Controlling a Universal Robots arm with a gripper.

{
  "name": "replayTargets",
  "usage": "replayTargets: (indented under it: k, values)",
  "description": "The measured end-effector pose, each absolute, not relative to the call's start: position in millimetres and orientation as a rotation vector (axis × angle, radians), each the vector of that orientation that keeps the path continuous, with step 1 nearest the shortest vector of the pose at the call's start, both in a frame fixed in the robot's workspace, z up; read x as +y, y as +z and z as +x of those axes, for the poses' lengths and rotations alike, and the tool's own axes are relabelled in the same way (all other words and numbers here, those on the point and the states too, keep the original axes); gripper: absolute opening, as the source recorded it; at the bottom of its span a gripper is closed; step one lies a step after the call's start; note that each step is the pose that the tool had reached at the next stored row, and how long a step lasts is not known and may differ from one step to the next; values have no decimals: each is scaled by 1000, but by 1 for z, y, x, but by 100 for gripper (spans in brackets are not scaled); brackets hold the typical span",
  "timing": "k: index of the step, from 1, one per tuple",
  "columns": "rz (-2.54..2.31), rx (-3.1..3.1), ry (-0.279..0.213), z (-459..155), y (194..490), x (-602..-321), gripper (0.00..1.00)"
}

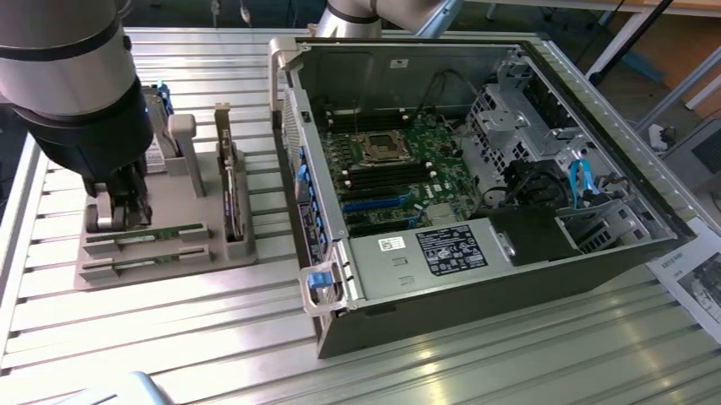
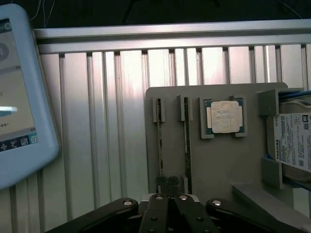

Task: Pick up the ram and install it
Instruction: 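Pick up the ram and move it above insertion slot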

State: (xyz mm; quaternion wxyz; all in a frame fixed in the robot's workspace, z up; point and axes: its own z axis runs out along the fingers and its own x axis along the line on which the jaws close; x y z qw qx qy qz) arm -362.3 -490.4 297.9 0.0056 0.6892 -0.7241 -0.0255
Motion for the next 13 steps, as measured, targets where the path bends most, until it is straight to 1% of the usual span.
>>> replayTargets:
  k: [13]
  values:
    - [2158,-2266,-80,-362,284,-492,10]
